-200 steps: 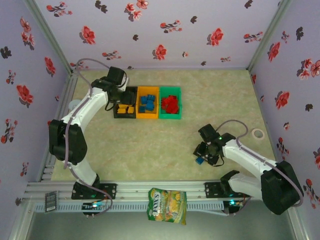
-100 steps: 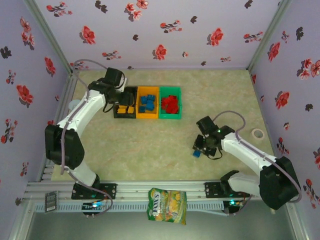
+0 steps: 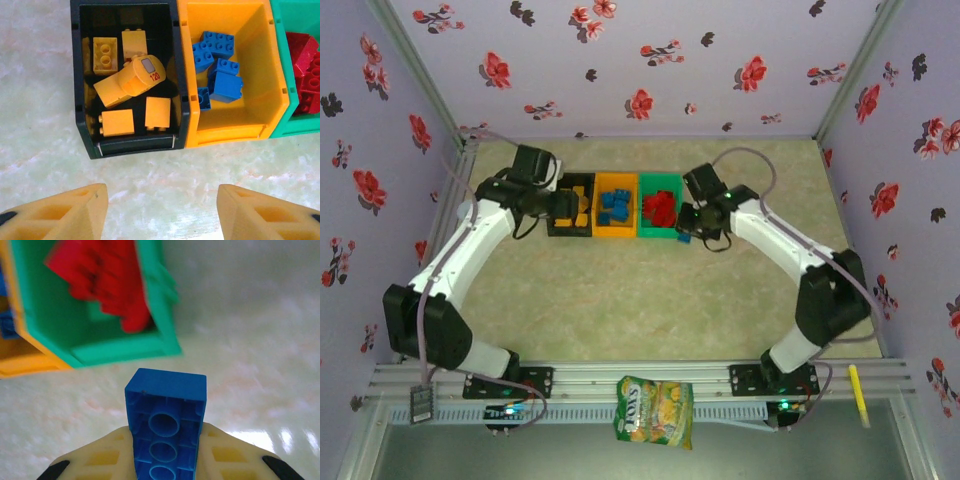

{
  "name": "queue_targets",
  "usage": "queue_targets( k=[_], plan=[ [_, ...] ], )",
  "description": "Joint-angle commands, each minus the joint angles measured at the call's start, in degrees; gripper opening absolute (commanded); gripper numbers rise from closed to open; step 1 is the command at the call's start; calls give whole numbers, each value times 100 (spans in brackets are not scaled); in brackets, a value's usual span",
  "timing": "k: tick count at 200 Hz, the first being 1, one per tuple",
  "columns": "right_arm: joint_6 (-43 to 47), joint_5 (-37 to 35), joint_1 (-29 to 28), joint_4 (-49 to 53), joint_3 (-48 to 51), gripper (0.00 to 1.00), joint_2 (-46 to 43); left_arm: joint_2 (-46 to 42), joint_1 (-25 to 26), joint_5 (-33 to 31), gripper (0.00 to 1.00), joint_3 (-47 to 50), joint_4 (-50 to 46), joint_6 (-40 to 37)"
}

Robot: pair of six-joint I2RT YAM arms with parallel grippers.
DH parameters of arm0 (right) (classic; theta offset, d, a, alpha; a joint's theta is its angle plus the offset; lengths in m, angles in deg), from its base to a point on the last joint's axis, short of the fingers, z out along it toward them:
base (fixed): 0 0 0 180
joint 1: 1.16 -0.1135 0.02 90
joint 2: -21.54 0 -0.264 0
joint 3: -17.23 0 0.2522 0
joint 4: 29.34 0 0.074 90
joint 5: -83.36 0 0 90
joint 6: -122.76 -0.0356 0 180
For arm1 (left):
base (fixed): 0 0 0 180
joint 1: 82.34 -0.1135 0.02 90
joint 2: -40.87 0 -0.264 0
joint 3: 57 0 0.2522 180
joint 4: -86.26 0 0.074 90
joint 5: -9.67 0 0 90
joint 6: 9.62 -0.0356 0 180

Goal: Sort the legos into containers by color

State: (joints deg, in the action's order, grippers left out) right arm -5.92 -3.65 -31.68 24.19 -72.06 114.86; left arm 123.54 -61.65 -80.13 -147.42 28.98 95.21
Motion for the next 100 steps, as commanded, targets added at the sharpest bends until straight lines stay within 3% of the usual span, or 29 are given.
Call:
queue_targets(
  k=[1, 53, 100],
  plan=[
    [436, -49, -87, -338, -830, 19, 557, -252, 45, -21, 60, 233, 23, 260],
    [626, 157, -292, -505, -2871, 20, 2105, -380, 59, -21, 59, 297, -102, 310],
    [598, 419, -486, -502, -4057, 21, 3017, -377, 64, -21, 59, 179, -165, 353]
  ],
)
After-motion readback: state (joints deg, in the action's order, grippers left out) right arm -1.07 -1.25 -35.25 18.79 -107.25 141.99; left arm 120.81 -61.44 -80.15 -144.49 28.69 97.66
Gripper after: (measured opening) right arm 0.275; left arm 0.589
